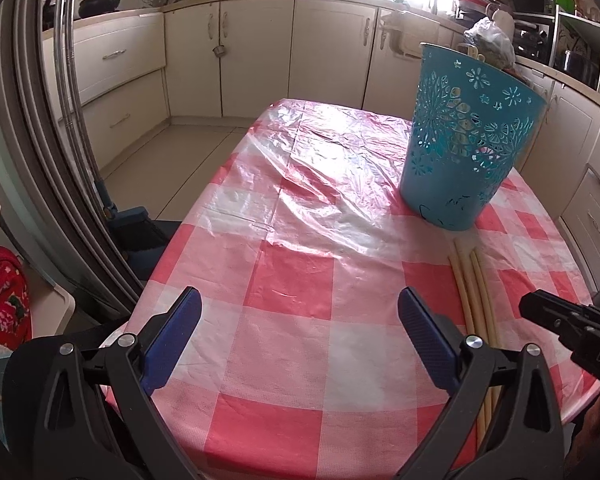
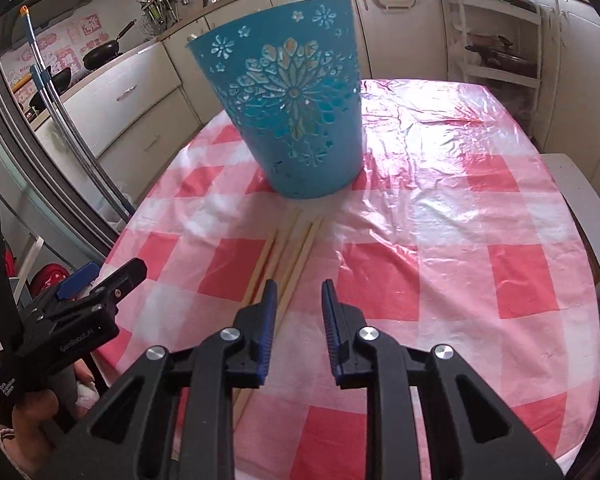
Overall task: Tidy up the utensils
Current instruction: 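Move the right tool back to the remaining chopsticks, then grasp a chopstick with the left tool while the right tool grasps another chopstick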
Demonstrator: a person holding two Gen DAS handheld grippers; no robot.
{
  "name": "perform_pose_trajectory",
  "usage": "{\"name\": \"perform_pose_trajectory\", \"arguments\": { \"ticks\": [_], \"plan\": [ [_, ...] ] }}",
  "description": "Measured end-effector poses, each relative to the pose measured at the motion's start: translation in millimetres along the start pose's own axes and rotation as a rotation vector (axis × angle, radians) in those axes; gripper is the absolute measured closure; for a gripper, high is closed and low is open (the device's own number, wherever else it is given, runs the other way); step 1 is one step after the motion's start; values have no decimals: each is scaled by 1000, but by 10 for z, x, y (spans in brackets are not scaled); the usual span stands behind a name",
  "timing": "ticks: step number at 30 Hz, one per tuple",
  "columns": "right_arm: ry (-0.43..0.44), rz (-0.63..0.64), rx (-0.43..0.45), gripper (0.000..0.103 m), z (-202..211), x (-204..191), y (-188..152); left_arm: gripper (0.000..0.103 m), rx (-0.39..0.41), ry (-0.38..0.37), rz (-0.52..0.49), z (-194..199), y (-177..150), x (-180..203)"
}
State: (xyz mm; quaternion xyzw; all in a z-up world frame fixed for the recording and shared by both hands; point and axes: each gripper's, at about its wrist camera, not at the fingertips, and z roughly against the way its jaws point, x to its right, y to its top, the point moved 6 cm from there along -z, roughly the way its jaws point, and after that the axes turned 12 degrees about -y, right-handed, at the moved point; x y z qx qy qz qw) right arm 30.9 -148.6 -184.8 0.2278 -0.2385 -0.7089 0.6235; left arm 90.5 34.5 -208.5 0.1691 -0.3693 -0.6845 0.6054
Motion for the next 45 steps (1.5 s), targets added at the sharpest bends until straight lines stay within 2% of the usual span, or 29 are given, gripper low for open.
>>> {"name": "perform_pose_trajectory", "arguments": {
  "ticks": [6,13,16,17,20,24,27,33,41,45],
  "plan": [
    [-39,21,-33,82,-176,-43,-50,8,-4,-4,9,-6,-7,-22],
    [-72,56,-28,83,-277,-86,21,8,-9,-17,-7,-19,-12,15],
    [-79,87,-43,90,-305,-76,47,8,-13,-27,-14,-15,-6,50],
    [-78,103,-52,94,-304,-64,51,8,-17,-36,-14,-15,0,64],
    [-86,145,-81,95,-281,48,44,8,-37,-82,-14,-23,44,169],
    [-67,119,-102,95,-249,274,32,8,-73,-137,-48,-88,93,424],
    [-29,47,-99,95,-254,390,33,8,-121,-122,-103,-224,83,626],
    [13,16,-83,95,-244,410,36,8,-207,-78,-148,-481,-6,795],
    [47,-3,-79,94,-238,454,43,8,-245,-39,-145,-606,-110,763],
    [50,5,-77,89,-244,441,60,8,-242,-41,-150,-615,-96,770]
  ]
}}
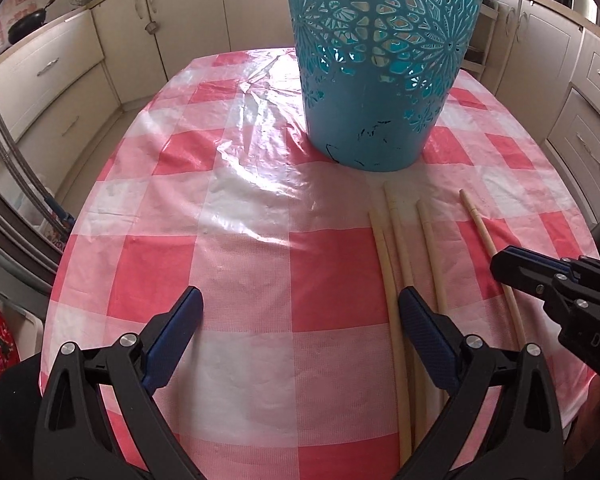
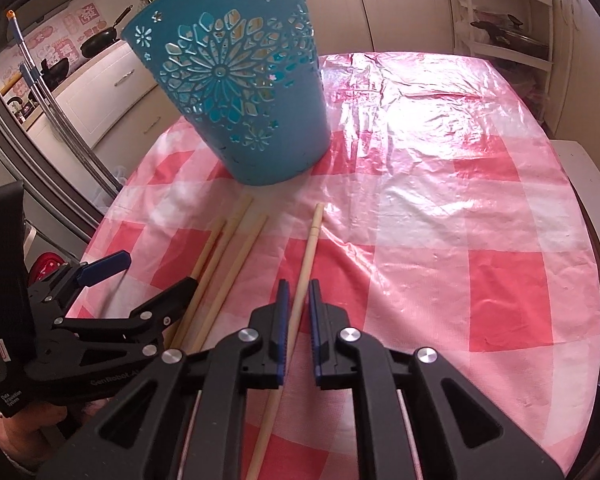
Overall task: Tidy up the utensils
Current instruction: 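Grasp a chopstick with the left tool while the right tool grasps another chopstick, then drop the left tool's stick into the basket while the right tool holds its stick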
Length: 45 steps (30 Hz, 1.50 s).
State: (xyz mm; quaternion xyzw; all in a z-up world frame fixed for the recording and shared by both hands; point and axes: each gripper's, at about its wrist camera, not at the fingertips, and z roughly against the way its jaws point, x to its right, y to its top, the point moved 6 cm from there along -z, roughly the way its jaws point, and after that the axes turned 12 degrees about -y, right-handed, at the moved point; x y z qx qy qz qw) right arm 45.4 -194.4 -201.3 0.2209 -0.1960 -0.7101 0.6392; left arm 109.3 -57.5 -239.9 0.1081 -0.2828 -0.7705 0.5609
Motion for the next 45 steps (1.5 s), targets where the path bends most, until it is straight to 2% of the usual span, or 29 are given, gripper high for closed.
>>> {"name": "perform_pose_trajectory", "arguments": {
  "ticks": [4,5,6,7,9,10,11,12,17,19,20,23,25,28,35,40,45],
  "plan": [
    [-31,33,8,83,-16,-47,29,12,7,-8,-7,-5,23,4],
    [-44,42,10,83,-27,-57,41,18,14,-13,-14,-1,37,16],
    [-55,51,10,83,-38,-64,55,28,20,-19,-22,-3,58,34],
    [-66,59,8,83,-49,-71,67,34,28,-32,-31,4,80,56],
    [-89,82,5,86,-66,-92,84,60,32,-67,-33,11,120,91],
    [-102,97,5,87,-74,-99,91,69,29,-93,-30,7,144,109],
    [-107,102,4,89,-79,-100,93,83,23,-111,-29,-5,159,122],
    [-104,98,2,90,-84,-90,96,87,16,-133,-26,-19,179,138],
    [-92,77,-2,91,-125,-43,147,88,-41,-202,-4,-83,254,193],
    [-94,82,-1,91,-134,-49,156,97,-61,-221,26,-114,285,160],
    [-94,82,0,92,-134,-47,156,98,-68,-233,35,-126,301,147],
    [-81,72,2,92,-129,-36,151,98,-48,-257,63,-46,342,91],
    [-77,63,8,94,-128,-19,152,98,-2,-280,71,120,404,72],
    [-72,53,14,95,-128,-4,151,98,119,-329,82,537,583,44],
    [-73,49,30,95,-122,-10,140,98,504,-422,55,1637,1421,79],
    [-71,50,40,94,-110,-8,126,98,725,-376,7,1926,2019,190],
    [-71,58,56,93,-112,-18,121,98,852,-310,44,1870,2381,232]
  ]
}}
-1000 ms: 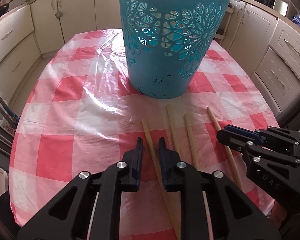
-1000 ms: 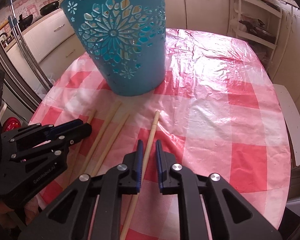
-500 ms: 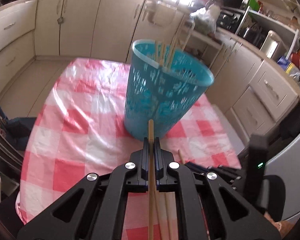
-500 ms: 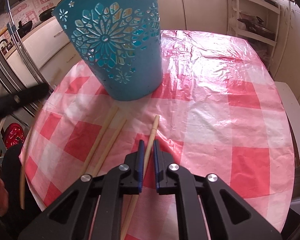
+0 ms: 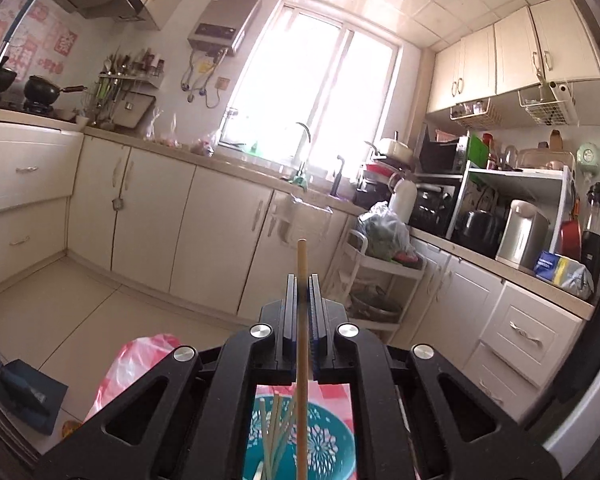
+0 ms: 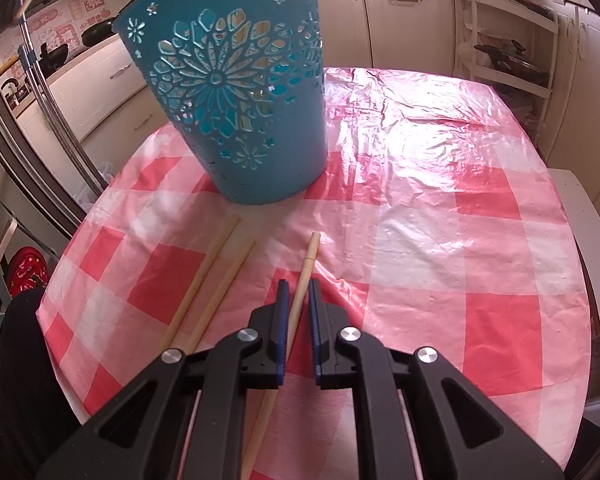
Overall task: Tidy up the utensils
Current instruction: 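Drop the left tool's stick into the basket while the right tool holds its stick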
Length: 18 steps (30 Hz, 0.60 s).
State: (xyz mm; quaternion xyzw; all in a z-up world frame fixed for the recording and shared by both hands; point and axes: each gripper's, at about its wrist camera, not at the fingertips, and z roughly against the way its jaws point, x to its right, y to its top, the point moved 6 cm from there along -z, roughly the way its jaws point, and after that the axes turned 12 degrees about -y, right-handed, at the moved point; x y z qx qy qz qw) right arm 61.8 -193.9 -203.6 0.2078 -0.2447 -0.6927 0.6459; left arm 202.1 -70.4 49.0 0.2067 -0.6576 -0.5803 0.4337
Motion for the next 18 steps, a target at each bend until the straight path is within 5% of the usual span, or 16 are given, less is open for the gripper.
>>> {"name": "perform_pose_trajectory", "arguments": {
  "ticks": [9,18],
  "plan": [
    [17,-18,4,93,-14,9,18,98,12,82,3,-360,-390,-150],
    [19,-18,4,93,-15,16,21,98,-86,102,-24,-334,-808,-252]
  ]
}}
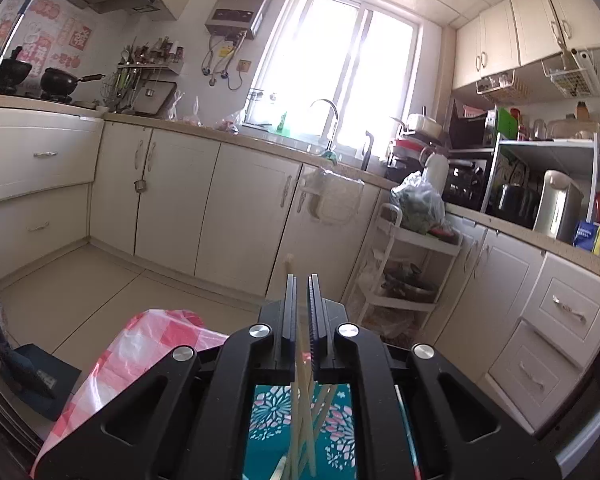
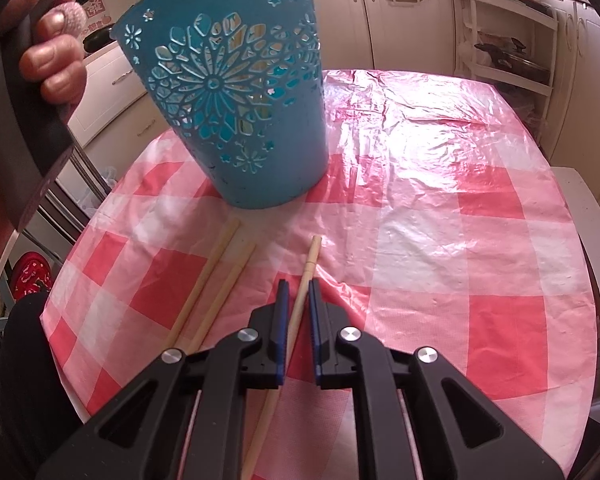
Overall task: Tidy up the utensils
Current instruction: 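Drop the left tool's stick into the basket while the right tool holds its stick, then lift the held chopstick with the right tool and release it into the basket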
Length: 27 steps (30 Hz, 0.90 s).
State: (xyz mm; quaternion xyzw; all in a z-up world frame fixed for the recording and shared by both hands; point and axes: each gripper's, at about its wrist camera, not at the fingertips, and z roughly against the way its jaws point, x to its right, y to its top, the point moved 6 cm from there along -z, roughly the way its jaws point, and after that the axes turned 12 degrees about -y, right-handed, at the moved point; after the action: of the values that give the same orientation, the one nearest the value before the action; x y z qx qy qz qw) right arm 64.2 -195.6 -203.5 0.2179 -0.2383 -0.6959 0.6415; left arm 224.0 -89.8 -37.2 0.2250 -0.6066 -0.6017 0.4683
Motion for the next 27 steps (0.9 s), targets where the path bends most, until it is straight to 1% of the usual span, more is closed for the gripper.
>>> {"name": "perform_pose_trajectory", "arguments": {
  "ticks": [2,4,5,6,7,8,9,10,12,13,14,16,17,20,23,25,27],
  "plan": [
    [-1,1,0,93,1,-1,-1,97,-42,4,-22,16,-99,12],
    [0,3,1,92,4,-2,-1,91,-79,16,-36,73,-186,-4],
    [8,4,1,89,8,-6,-3,80,-86,28,-39,134,-211,-25],
    [17,5,2,85,11,-15,-3,64,-85,43,-39,218,-221,-53],
    [25,7,2,83,15,-29,-3,57,-77,61,-39,319,-216,-89],
    [30,9,2,79,20,-43,-5,46,-65,83,-38,445,-196,-131],
    [27,13,2,78,25,-54,-8,39,-53,101,-38,567,-179,-166],
    [20,20,4,78,29,-64,-13,37,-46,112,-38,694,-177,-195],
    [4,39,9,78,29,-92,-22,27,-40,127,-37,901,-181,-238],
    [-7,52,11,78,27,-110,-25,25,-40,138,-34,1003,-208,-267],
    [-27,65,15,81,24,-124,-28,22,-46,148,-28,1087,-247,-297],
    [-55,74,21,88,19,-115,-29,20,-78,155,-4,1199,-353,-352],
    [-59,67,20,93,14,-98,-29,20,-100,156,9,1234,-415,-379],
    [-35,29,9,97,13,-31,-30,19,-148,156,34,1324,-598,-429],
    [-15,4,-8,97,50,3,-58,19,-184,150,30,1388,-728,-440],
    [41,-35,-15,97,114,24,-78,19,-197,146,19,1431,-759,-438],
    [83,-60,10,97,237,34,-48,18,-203,148,11,1471,-780,-446]
  ]
}}
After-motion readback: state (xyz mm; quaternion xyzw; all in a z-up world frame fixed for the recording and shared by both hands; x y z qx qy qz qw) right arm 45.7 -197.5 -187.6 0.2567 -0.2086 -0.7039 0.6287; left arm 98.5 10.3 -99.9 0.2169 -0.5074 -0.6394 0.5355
